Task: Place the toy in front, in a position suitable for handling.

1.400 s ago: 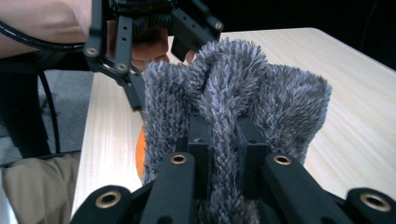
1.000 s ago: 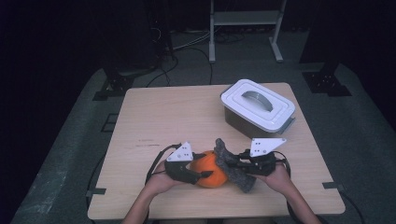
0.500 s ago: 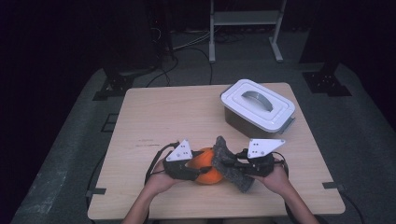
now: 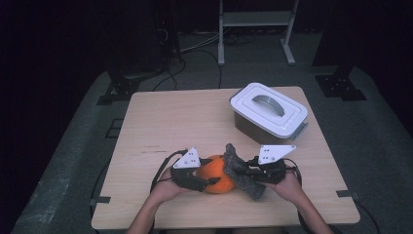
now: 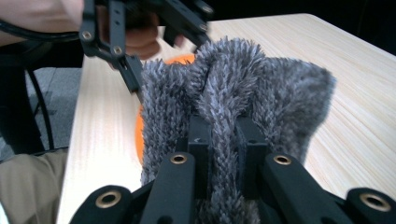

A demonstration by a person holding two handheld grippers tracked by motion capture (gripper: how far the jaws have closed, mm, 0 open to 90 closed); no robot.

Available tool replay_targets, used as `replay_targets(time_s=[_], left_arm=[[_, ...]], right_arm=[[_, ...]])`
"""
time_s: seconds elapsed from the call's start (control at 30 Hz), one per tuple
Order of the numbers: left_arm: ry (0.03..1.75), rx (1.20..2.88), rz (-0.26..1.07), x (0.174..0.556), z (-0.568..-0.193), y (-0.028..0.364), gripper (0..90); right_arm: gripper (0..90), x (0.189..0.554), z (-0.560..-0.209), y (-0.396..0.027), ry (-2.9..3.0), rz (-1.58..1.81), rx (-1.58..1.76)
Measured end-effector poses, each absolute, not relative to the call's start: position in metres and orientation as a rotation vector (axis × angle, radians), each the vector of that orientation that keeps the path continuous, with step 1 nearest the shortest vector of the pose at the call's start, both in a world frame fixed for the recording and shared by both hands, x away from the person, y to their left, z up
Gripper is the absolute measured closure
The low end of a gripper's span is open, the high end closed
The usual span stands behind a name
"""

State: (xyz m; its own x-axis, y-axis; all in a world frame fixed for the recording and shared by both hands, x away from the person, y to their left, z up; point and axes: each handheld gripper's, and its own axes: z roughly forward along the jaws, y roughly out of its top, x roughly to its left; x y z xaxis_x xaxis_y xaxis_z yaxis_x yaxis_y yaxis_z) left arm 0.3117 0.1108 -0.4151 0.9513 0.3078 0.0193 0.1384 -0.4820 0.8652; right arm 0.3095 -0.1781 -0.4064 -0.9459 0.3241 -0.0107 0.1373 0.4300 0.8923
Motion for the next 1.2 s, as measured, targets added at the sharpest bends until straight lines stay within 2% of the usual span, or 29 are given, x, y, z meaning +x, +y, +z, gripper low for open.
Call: replay_targets(time_s=[0.13,0.27,0.47,0.77,0.83,0.97,1.07,1.2], left_arm=[[0.324,2.071,0.224,0.31,-0.411,0.109,42.0],[0.314,2.078,0.254,0.305,-0.409,0.099,43.2],[0.333,2.086,0.286,0.305,-0.406,0.103,44.1],[0.32,2.108,0.294,0.302,-0.404,0.098,43.0],[0.311,2.112,0.282,0.303,-0.406,0.097,38.8],[0.305,2.095,0.241,0.306,-0.408,0.098,21.9],[0.322,2.096,0.238,0.31,-0.411,0.102,12.7],[0.333,2.096,0.218,0.314,-0.419,0.104,14.4]], right_arm=[[78.7,0.309,-0.398,-0.186,2.443,1.562,0.447],[78.7,0.3,-0.387,-0.174,2.424,1.588,0.374],[78.7,0.306,-0.4,-0.178,2.458,1.518,0.42],[78.6,0.303,-0.395,-0.175,2.448,1.516,0.398],[78.6,0.305,-0.401,-0.176,2.463,1.521,0.41],[78.6,0.308,-0.405,-0.179,2.483,1.509,0.429],[78.6,0.31,-0.408,-0.182,2.487,1.492,0.445],[78.6,0.313,-0.409,-0.188,2.484,1.481,0.477]])
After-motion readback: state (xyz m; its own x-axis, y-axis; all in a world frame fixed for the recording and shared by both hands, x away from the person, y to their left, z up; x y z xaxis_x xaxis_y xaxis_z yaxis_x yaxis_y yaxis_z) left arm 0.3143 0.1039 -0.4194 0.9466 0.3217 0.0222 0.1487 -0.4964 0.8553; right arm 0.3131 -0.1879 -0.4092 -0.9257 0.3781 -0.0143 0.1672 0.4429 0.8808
